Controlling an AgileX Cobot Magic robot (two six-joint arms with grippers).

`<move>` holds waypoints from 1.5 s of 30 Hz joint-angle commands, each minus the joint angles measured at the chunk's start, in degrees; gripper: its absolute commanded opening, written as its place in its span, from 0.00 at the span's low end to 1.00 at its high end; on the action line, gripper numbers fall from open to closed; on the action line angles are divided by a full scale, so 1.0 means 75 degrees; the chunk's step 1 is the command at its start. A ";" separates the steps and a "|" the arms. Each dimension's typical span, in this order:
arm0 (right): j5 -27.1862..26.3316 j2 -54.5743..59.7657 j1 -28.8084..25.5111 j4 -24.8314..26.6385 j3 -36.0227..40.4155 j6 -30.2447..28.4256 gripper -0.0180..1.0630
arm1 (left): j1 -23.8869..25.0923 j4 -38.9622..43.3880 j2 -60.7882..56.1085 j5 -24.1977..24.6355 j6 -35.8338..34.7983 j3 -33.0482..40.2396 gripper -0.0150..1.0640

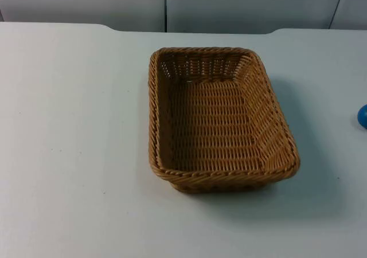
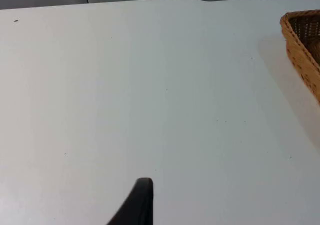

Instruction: Pick up the basket with the left hand and place the ball into the basket with the right hand.

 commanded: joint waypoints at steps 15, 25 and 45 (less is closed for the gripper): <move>-0.0062 -0.0015 -0.0060 0.0009 0.0063 0.0008 0.98 | 0.0031 -0.0763 0.1203 -0.0189 -0.0028 -0.1491 0.90; -0.0062 -0.0015 -0.0060 0.0009 0.0063 0.0008 0.98 | 0.0031 -0.1081 0.3213 -0.1219 0.0233 -0.2310 0.90; -0.0062 -0.0015 -0.0060 0.0009 0.0063 0.0008 0.98 | 0.0031 -0.5918 0.8570 -0.2694 0.4240 -0.2924 0.90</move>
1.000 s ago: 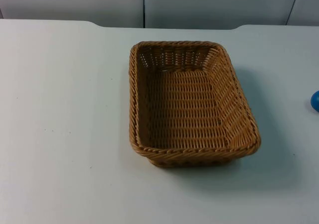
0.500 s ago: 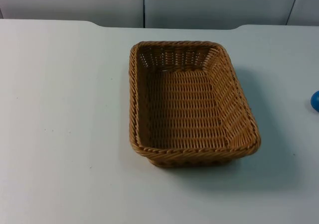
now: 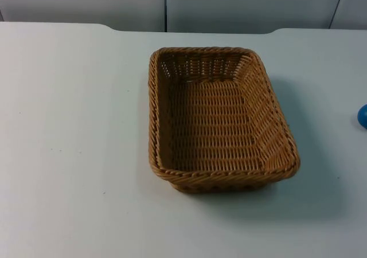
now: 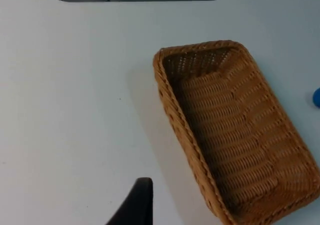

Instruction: Pick up the basket with the left hand and place the ball into the basket with the right hand.

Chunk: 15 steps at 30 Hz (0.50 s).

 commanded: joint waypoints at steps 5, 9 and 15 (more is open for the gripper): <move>-0.0062 -0.0015 -0.0060 0.0009 0.0063 0.0008 0.98 | 0.0031 -0.1727 0.1533 -0.0215 0.1523 -0.0097 0.90; -0.0062 -0.0015 -0.0060 0.0009 0.0063 0.0008 0.98 | 0.0031 -0.2093 0.2243 -0.0215 0.1834 -0.0225 0.90; -0.0062 -0.0015 -0.0060 0.0009 0.0063 0.0027 0.98 | -0.0342 -0.2142 0.3586 -0.0346 0.2169 -0.0808 0.90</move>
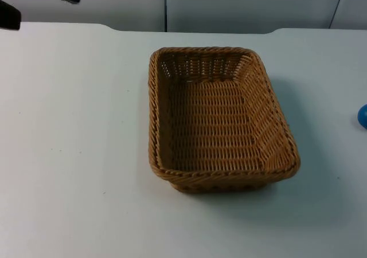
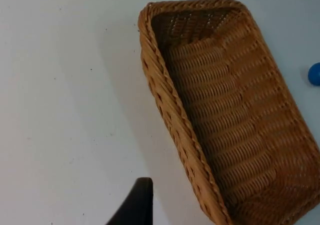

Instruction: Pick up the basket with the left hand and place the ball into the basket with the right hand.

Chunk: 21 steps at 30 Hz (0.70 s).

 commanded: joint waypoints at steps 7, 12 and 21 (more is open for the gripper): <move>-0.0062 -0.0015 -0.0060 0.0009 0.0063 0.0027 0.98 | -0.0859 -0.0154 0.1806 -0.0194 0.0181 -0.1107 0.90; -0.0062 -0.0015 -0.0060 0.0009 0.0063 0.0042 0.98 | -0.1470 -0.0094 0.3254 -0.0162 -0.0085 -0.2095 0.90; -0.0062 -0.0015 -0.0060 0.0009 0.0063 0.0041 0.98 | -0.1857 0.0709 0.4883 -0.0062 -0.1432 -0.3336 0.90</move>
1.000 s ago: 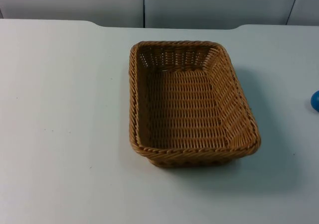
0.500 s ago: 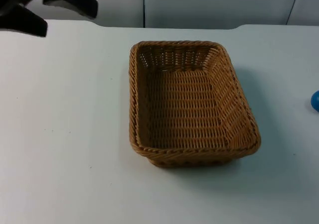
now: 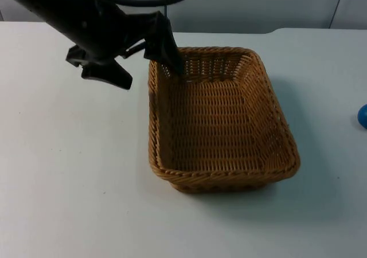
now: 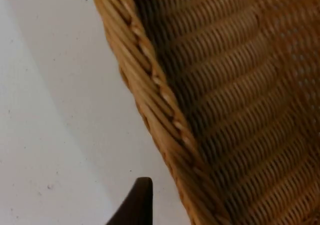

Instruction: Pick up the basket with the left hand and place the ball into the basket with the right hand.

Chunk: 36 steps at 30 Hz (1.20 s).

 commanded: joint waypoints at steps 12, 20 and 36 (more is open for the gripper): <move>-0.0062 -0.0015 -0.0060 0.0009 0.0063 0.0012 0.98 | -0.0303 0.0511 0.1759 0.0556 -0.1232 -0.1246 0.87; -0.0062 -0.0015 -0.0060 0.0009 0.0063 0.0012 0.98 | -0.0303 0.0496 0.1810 0.0556 -0.1399 -0.1246 0.58; -0.0062 -0.0015 -0.0060 -0.0008 0.0063 0.0012 0.98 | -0.0303 0.0460 0.1762 0.0435 -0.2130 -0.1246 0.15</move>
